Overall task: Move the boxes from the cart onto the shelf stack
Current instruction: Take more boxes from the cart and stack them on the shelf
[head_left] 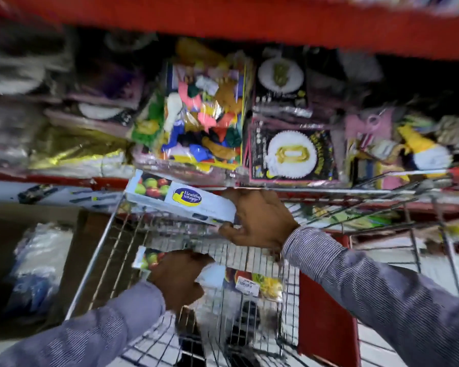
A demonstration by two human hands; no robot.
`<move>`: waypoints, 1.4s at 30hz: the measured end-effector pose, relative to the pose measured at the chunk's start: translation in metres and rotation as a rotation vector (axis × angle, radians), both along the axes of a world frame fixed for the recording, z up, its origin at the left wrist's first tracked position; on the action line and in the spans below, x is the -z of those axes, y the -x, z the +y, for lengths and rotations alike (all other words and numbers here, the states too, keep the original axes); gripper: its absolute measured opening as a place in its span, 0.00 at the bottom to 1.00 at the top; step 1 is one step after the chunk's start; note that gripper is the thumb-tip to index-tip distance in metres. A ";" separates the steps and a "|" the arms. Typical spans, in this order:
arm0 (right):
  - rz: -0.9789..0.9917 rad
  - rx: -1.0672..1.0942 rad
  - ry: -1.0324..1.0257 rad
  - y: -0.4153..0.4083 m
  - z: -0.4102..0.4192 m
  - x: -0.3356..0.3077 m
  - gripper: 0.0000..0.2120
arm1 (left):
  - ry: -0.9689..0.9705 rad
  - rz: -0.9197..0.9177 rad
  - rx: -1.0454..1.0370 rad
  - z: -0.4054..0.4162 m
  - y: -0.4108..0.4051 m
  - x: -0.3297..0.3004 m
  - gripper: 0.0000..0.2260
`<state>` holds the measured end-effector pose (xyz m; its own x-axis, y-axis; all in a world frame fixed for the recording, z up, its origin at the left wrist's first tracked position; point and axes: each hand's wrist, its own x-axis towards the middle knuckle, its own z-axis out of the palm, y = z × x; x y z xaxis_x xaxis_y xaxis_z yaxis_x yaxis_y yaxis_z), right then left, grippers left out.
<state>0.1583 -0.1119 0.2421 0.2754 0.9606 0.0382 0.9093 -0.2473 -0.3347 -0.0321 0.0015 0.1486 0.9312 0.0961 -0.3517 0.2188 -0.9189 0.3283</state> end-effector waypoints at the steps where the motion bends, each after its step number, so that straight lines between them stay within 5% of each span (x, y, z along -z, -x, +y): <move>1: -0.025 0.002 -0.037 -0.004 0.005 -0.030 0.25 | -0.047 -0.061 -0.019 0.007 -0.003 -0.028 0.27; 7: -0.296 0.038 -0.174 -0.029 0.027 -0.170 0.26 | -0.184 -0.381 -0.094 0.029 -0.025 -0.157 0.25; 11: -0.306 0.064 -0.243 -0.047 0.033 -0.256 0.25 | -0.175 -0.535 -0.115 0.037 -0.050 -0.244 0.25; 18: -0.384 0.158 -0.209 -0.089 0.042 -0.329 0.21 | -0.154 -0.641 -0.161 0.048 -0.095 -0.331 0.23; 23: -0.372 0.185 -0.062 -0.133 0.066 -0.345 0.15 | -0.137 -0.683 -0.185 0.058 -0.133 -0.374 0.24; 31: -0.340 0.225 0.087 -0.176 0.094 -0.334 0.27 | -0.143 -0.752 -0.184 0.070 -0.174 -0.405 0.24; 42: -0.299 0.250 -0.078 -0.192 0.096 -0.327 0.21 | -0.129 -0.733 -0.223 0.081 -0.182 -0.408 0.23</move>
<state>0.3504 -0.0156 0.5694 0.4658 0.8565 0.2224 0.8845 -0.4575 -0.0908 0.1499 0.0823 0.5568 0.8755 0.3068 0.3732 0.1712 -0.9193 0.3543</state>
